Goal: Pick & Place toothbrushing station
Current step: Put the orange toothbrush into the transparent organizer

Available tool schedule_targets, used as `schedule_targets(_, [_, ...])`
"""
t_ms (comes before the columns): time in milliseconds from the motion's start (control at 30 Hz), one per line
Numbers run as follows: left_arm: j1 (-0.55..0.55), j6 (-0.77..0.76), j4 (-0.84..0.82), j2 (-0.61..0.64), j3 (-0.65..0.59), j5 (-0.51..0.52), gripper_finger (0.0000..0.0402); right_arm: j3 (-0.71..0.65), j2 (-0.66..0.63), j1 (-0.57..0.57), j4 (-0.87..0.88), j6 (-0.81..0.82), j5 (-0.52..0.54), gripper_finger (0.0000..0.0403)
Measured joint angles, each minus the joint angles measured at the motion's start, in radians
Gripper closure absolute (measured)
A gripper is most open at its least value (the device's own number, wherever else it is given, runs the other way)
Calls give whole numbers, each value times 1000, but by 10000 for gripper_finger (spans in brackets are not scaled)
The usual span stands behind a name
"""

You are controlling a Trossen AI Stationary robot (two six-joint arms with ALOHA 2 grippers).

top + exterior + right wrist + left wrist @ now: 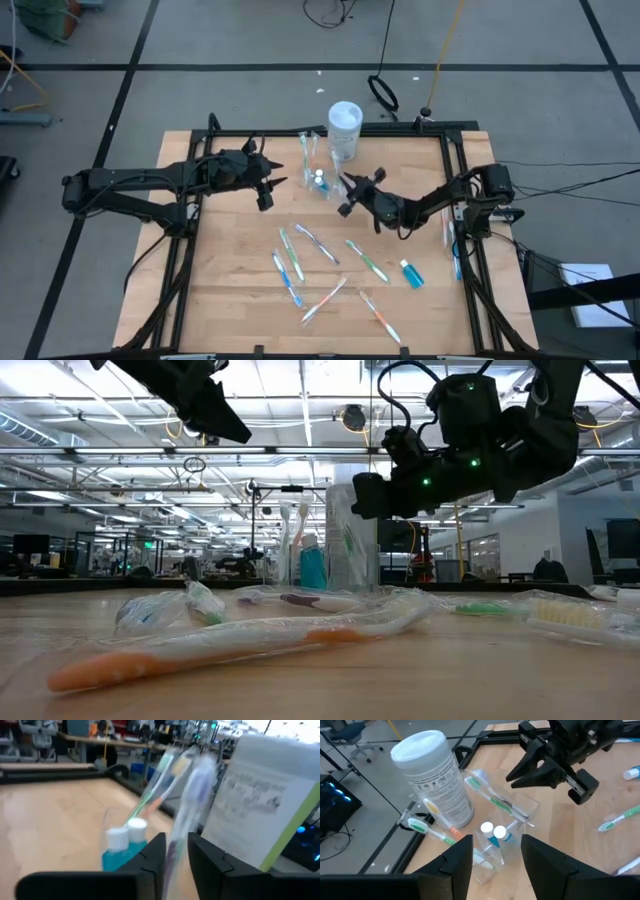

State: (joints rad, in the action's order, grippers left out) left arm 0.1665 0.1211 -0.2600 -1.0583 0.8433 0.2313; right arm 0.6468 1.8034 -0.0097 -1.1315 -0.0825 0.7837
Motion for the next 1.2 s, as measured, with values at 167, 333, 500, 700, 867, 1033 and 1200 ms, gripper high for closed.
schedule_targets(167, [0,-13,0,0,0,-6,229,0,2,29,72,-1,1,287])
schedule_targets(333, [0,-21,0,0,0,-6,229,0,-28,76,96,-116,5,247])
schedule_targets(500, [0,-22,0,0,0,-7,229,0,-146,119,280,-128,29,212])
schedule_targets(700, [0,-22,-1,0,0,-24,229,0,-371,152,726,76,26,189])
schedule_targets(867, [0,-22,-1,0,0,-24,229,0,-559,157,1171,374,23,187])
schedule_targets(1033, [0,-11,-1,0,0,-24,229,0,-712,119,1550,693,-159,195])
schedule_targets(1200, [0,8,-1,0,0,-24,229,0,-752,82,1762,841,-339,205])
